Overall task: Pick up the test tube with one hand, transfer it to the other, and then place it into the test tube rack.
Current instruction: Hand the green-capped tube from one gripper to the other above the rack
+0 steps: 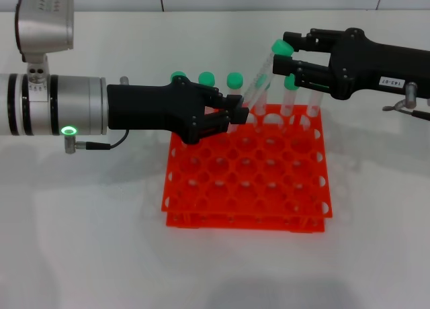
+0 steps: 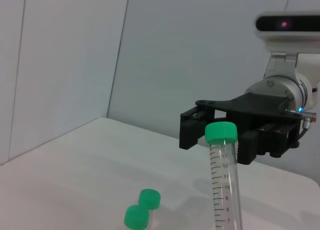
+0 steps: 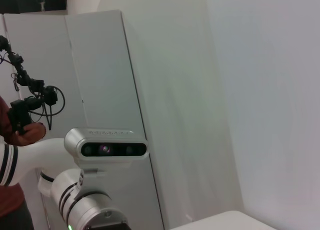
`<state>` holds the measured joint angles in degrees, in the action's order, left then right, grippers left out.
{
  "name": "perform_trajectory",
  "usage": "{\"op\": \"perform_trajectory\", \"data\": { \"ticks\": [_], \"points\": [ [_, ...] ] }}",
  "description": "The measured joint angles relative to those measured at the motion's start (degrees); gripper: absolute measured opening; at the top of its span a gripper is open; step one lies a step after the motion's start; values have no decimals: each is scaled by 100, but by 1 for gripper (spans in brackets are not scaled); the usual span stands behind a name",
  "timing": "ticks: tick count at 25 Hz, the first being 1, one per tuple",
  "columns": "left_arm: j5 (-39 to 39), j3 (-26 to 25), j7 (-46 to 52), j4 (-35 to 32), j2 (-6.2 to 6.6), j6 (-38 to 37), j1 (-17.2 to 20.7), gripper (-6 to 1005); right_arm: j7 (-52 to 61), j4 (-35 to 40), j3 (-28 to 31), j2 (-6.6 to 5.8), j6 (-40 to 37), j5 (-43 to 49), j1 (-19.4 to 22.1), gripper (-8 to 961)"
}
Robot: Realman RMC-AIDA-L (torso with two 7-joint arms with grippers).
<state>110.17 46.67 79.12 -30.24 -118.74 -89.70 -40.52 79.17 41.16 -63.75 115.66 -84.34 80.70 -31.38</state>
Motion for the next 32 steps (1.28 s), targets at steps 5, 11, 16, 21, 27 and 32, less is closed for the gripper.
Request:
{"op": "perform_trajectory", "data": {
  "ticks": [5, 11, 16, 21, 27, 32],
  "points": [
    [5, 0, 2, 0, -7, 7, 0, 199, -5, 8, -11, 0, -2, -2, 0, 472],
    [3, 0, -1, 0, -9, 13, 6, 199, -7, 10, -15, 0, -23, -2, 0, 468],
    [1, 0, -2, 0, -9, 15, 8, 200, -7, 15, -15, 5, -30, -2, 0, 465],
    [-2, 0, -2, 0, -9, 15, 9, 200, -7, 15, -15, 9, -36, -2, 0, 448],
    [-21, 51, -2, 0, -9, 15, 4, 199, -7, 1, -15, 9, -37, -2, -21, 371],
    [-27, 63, -2, 0, -15, 15, 2, 199, -7, -21, -26, 9, -40, -3, -54, 347]
  ]
}}
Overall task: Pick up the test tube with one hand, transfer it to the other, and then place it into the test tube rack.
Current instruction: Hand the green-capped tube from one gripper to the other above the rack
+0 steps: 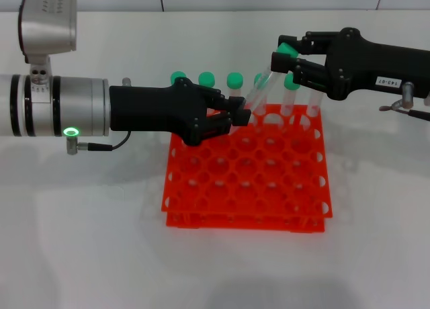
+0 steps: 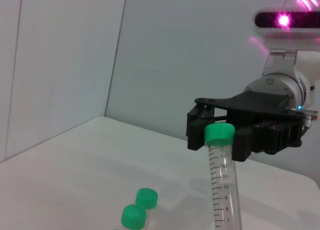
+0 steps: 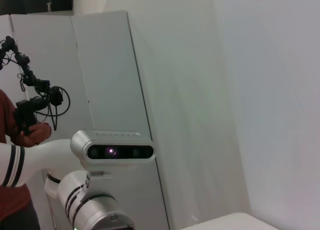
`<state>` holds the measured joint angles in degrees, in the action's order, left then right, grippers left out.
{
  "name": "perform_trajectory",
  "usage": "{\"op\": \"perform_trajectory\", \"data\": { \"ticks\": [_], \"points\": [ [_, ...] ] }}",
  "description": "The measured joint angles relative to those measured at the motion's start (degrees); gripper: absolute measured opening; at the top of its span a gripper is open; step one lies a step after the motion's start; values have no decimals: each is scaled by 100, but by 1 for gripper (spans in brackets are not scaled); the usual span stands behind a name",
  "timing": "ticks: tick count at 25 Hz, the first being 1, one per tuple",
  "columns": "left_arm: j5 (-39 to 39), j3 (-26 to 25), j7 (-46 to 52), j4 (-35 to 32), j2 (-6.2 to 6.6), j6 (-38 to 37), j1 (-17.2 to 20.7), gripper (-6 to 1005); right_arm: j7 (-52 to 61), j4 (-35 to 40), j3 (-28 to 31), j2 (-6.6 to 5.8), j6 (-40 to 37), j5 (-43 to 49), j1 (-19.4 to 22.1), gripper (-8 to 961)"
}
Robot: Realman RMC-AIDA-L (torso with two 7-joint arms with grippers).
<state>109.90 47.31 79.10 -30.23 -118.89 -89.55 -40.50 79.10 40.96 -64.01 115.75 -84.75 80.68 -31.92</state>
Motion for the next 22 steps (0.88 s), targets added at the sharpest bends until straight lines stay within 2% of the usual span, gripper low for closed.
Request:
{"op": "perform_trajectory", "data": {
  "ticks": [12, 22],
  "points": [
    [3, -2, 0, 1, -2, 0, -4, 198, 0, 35, -46, 0, 28, -6, -7, 291],
    [15, -3, 0, 0, -2, -1, -19, 198, -29, 35, -52, -4, 32, 1, -7, 290]
  ]
}}
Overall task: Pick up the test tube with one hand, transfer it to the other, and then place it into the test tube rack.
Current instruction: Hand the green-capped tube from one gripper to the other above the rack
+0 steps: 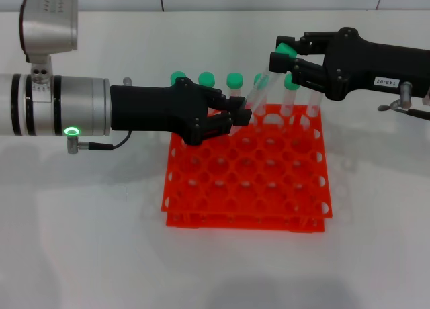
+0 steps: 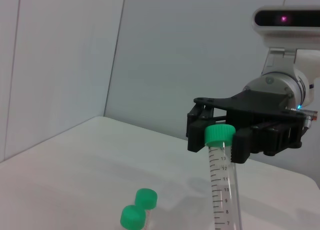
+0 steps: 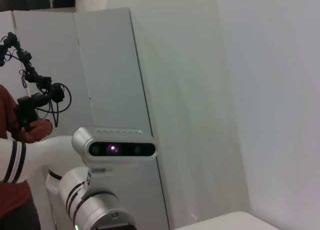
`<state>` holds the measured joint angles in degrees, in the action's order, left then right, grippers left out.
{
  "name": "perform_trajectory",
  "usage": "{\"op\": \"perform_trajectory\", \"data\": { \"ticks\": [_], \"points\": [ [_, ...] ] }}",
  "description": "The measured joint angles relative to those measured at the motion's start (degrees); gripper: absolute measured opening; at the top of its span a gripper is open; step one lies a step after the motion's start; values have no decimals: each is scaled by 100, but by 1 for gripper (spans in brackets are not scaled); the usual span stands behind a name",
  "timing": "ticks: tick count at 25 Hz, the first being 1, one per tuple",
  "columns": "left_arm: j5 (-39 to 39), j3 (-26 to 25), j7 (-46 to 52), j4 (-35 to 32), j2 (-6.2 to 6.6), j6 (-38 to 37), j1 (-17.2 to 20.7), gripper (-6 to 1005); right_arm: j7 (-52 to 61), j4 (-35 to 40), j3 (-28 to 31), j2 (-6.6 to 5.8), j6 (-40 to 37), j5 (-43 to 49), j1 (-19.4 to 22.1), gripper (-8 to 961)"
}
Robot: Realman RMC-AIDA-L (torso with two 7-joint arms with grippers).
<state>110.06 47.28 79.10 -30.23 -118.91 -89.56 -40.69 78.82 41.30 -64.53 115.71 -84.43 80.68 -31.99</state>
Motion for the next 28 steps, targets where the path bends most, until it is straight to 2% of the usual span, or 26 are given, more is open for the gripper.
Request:
{"op": "perform_trajectory", "data": {
  "ticks": [10, 19, 28],
  "points": [
    [17, 2, 0, 3, -5, 4, -13, 197, -42, 0, 1, -5, 3, 2, 0, 289],
    [-46, 421, 102, 81, -41, 382, -60, 196, -42, 0, 1, -5, 11, 10, 1, 288],
    [-124, 451, 188, 86, -29, 448, -103, 196, -42, 12, 53, -6, 18, -11, 0, 276]
  ]
}}
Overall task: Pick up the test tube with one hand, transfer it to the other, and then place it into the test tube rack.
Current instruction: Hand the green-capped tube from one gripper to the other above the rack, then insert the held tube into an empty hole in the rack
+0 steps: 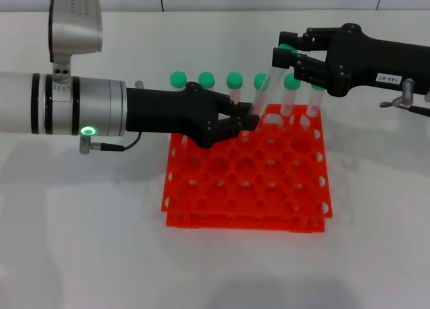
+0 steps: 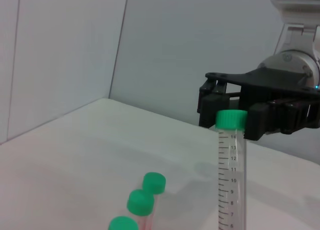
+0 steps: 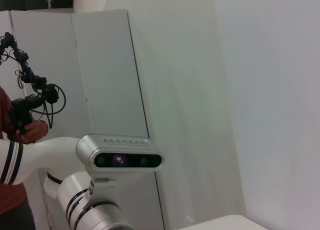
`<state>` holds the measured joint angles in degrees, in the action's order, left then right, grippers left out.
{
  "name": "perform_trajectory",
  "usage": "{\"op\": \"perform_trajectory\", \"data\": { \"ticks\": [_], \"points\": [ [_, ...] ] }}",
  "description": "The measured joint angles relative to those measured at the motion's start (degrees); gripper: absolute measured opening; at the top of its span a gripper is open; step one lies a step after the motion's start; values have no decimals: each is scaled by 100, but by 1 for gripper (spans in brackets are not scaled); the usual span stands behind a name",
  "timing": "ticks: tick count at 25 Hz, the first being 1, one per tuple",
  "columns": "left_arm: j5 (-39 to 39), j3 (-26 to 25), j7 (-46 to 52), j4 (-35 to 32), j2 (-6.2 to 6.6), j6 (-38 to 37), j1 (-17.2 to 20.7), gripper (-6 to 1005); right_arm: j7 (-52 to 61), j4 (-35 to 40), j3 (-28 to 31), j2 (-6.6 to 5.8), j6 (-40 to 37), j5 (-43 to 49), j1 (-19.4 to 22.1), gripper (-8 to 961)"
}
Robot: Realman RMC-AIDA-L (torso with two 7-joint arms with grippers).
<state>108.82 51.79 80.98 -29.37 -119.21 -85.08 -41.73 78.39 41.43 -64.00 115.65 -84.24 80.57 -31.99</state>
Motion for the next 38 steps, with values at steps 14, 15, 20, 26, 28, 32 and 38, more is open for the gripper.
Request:
{"op": "perform_trajectory", "data": {
  "ticks": [14, 15, 20, 26, 28, 32, 38],
  "points": [
    [-345, -8, 7, -7, -9, -2, 84, 174, 0, 0, -7, -4, -4, 7, 7, 276],
    [-353, -8, 8, -7, -7, -2, 93, 171, 0, -1, -7, -5, -4, 7, 10, 276],
    [-358, -4, 14, -3, 2, -17, 102, 169, 0, -3, -7, -8, -5, 7, 14, 275],
    [-358, -2, 210, -42, 5, -50, 104, 281, 0, -3, -7, -8, -5, 3, 20, 273],
    [-358, -2, 288, -60, 9, -71, 104, 347, 0, -3, -7, -8, -5, -16, 31, 272],
    [-483, -26, 344, -135, 22, -307, 119, 554, 0, -3, -7, -16, -5, -35, 65, 272],
    [-540, -23, 980, -996, 28, -597, 444, 737, 0, -3, -7, -17, -4, -39, 80, 271]
  ]
}}
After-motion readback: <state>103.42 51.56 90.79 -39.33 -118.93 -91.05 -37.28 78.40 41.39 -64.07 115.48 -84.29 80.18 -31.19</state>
